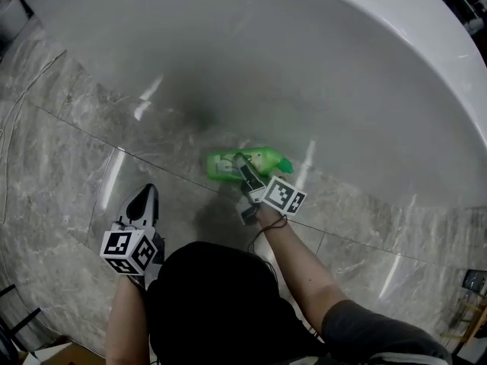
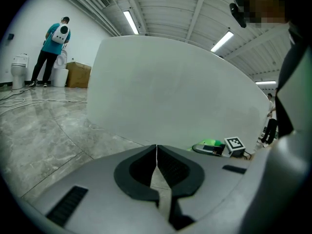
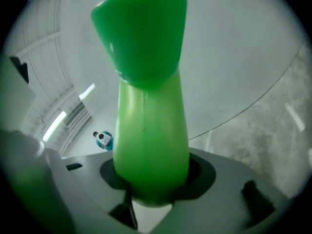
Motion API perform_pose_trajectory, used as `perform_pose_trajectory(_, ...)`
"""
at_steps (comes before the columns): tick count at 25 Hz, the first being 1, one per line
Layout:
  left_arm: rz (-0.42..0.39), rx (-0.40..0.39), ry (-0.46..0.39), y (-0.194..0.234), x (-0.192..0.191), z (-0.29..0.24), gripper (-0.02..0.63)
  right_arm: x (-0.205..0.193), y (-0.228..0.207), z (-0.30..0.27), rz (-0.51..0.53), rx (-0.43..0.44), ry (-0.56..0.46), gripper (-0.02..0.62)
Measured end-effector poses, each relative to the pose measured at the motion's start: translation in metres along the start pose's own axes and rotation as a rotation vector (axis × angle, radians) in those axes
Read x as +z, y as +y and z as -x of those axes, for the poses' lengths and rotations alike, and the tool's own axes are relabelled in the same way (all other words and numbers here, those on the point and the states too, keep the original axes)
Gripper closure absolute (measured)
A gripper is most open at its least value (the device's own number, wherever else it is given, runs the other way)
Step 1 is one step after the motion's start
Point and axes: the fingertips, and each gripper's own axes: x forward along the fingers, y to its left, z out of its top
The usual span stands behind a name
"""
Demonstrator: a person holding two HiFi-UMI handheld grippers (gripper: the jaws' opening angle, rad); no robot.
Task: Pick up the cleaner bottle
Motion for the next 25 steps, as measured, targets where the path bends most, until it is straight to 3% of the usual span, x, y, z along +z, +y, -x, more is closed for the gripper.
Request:
perform_pose_trajectory(6,0.048,0.029,-0.041,0.009,0.007,0.029,0.591,0.001,0.073,-0.01,-0.129,0.189,0.0,0.399)
perform_pose_trajectory(11,0.102,0.056,-0.104,0.003,0.05,0.066,0.591,0.022,0.136,0.012,-0.146,0.198,0.032,0.399)
perform_pose_trajectory(15,0.107,0.067,-0.132,-0.016,0.089,0.126,0.591,0.03,0.216,0.06,-0.131,0.229,0.084,0.399)
perform_pose_trajectory(22,0.133,0.079,-0.1,-0.027,0.134,0.19,0.591,0.038,0.304,0.092,-0.196,0.241,0.138,0.399)
perform_pose_trajectory(25,0.155,0.104,-0.094,-0.043,0.15,0.25,0.591,0.03,0.361,0.128,-0.191,0.25,0.161,0.397)
